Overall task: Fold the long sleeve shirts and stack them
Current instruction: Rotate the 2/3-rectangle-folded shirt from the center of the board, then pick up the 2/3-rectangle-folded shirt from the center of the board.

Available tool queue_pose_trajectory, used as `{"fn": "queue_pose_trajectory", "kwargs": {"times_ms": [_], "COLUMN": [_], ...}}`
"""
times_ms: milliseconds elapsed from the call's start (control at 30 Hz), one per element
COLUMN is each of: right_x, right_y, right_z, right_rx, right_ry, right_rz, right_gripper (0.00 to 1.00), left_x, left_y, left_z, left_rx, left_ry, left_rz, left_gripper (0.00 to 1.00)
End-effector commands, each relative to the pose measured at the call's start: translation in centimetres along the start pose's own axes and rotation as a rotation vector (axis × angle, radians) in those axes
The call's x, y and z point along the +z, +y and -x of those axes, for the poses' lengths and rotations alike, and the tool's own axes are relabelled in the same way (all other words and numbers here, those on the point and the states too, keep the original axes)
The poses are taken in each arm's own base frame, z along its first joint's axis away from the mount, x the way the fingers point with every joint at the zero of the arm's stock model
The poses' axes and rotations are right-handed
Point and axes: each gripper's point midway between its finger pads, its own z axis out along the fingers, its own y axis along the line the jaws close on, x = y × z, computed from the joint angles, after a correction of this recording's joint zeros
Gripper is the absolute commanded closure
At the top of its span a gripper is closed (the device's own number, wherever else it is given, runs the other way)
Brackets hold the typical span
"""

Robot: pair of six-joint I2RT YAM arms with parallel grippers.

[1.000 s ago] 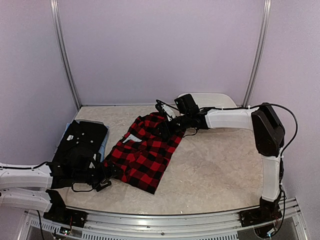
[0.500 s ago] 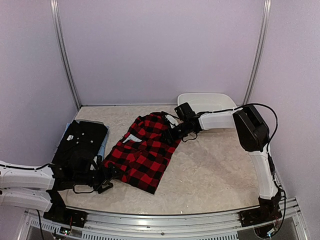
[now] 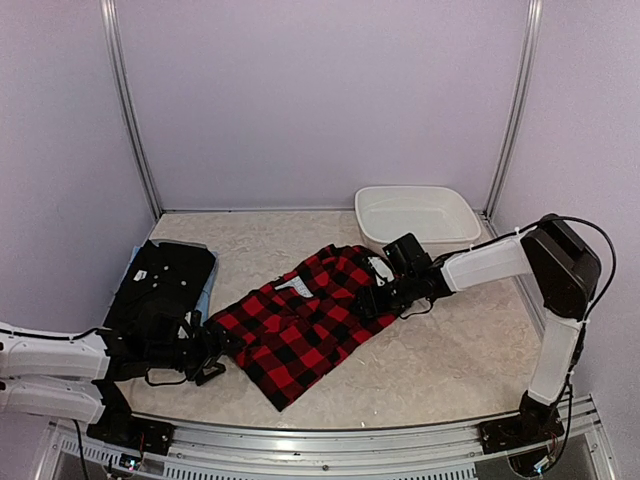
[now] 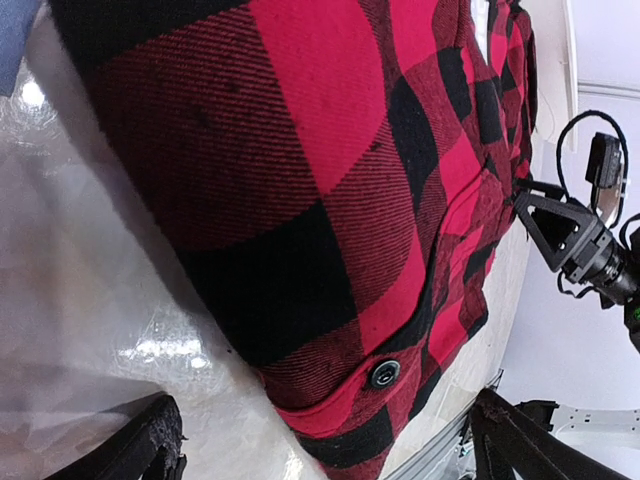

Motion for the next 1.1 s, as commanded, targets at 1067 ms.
{"fn": "queue_pose_trajectory", "kwargs": {"times_ms": [1067], "right_x": [-1.4], "right_y": [4.1], "right_z": [-2.6], "right_rx": [0.081], "right_ry": [-0.002], "right_rz": [0.017], "right_gripper": [0.38], "left_x": [1.8], "left_y": [0.2], "left_z": [0.2], "left_rx": [0.040], "left_ry": [-0.018], "left_rz": [-0.214], "left_gripper": [0.39]}}
